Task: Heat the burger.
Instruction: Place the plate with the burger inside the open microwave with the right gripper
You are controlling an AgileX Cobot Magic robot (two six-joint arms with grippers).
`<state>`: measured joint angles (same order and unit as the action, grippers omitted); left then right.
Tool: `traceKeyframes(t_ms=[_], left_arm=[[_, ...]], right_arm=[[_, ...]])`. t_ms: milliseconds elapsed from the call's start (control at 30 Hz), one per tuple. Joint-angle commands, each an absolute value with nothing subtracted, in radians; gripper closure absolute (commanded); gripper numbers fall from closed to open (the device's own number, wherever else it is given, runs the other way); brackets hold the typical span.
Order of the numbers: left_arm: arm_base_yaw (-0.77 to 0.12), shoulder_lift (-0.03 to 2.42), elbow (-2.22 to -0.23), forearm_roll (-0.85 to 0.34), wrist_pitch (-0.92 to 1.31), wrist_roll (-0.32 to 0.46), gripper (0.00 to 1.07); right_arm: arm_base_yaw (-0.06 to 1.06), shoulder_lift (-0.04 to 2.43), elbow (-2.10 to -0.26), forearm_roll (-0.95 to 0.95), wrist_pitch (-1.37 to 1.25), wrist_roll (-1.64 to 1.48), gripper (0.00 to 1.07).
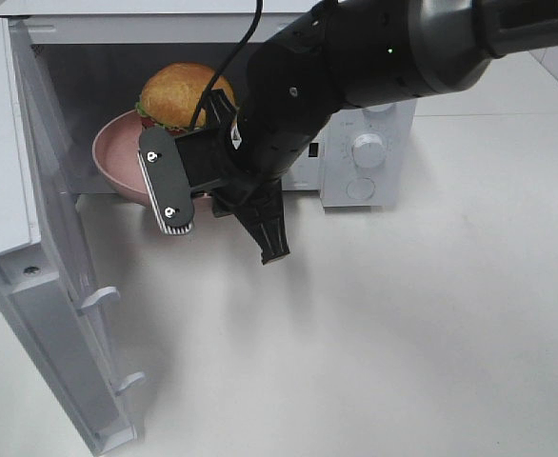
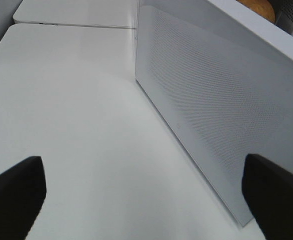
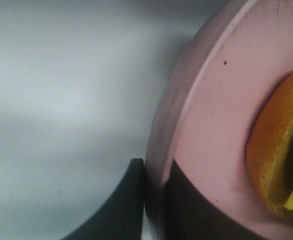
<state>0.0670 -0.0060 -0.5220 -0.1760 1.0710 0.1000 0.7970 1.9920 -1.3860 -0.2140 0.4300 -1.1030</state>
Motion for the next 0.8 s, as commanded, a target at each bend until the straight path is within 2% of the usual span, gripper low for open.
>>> traceKeyframes(t_ms=[33, 333, 800], left_arm=[[0.068, -0.024, -0.519, -0.181, 1.075, 0.103, 0.07], [0.068, -0.024, -0.519, -0.181, 1.075, 0.103, 0.07], [0.068, -0.024, -0.519, -0.180, 1.075, 0.103, 0.07]], right_arm=[[0.795, 2.001, -1.436, -0.235, 0.390, -1.074, 1.07], [0.795, 2.112, -1.614, -0.238, 0.466, -1.062, 1.07], [0.784, 2.206, -1.762, -0.328, 0.508, -0.984, 1.07]])
